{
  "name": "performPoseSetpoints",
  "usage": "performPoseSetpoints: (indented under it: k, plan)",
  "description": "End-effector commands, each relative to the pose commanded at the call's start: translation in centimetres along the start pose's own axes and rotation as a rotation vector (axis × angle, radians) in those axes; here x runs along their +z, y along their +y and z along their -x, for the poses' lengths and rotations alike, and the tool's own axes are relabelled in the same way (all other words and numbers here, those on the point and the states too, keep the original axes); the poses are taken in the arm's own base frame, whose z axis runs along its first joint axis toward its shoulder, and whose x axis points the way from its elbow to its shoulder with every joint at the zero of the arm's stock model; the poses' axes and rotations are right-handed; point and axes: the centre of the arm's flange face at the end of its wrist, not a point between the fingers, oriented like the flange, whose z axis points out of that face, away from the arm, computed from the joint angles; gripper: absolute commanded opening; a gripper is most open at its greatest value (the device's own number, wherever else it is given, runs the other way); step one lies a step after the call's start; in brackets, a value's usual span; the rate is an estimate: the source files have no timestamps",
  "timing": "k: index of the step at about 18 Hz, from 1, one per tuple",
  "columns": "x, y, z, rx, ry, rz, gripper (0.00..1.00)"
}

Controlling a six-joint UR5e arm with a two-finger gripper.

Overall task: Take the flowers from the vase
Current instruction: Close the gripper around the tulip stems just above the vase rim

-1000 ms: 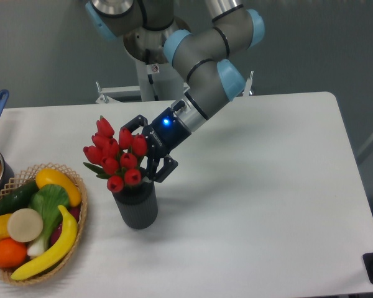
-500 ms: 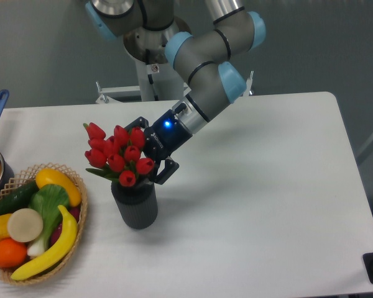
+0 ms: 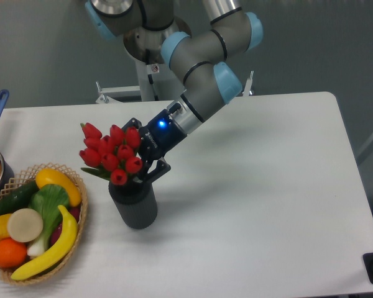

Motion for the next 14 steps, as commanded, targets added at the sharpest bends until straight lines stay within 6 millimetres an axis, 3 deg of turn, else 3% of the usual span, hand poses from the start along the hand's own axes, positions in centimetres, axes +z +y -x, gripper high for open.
performPoseSetpoints:
  k: [7,14]
  plan:
    - [-0.6,0.3,0.3,-0.009,-0.012,-0.003,0.51]
    - [-1.6,0.2,1.1,-0.022,-0.032,-0.006,0.42]
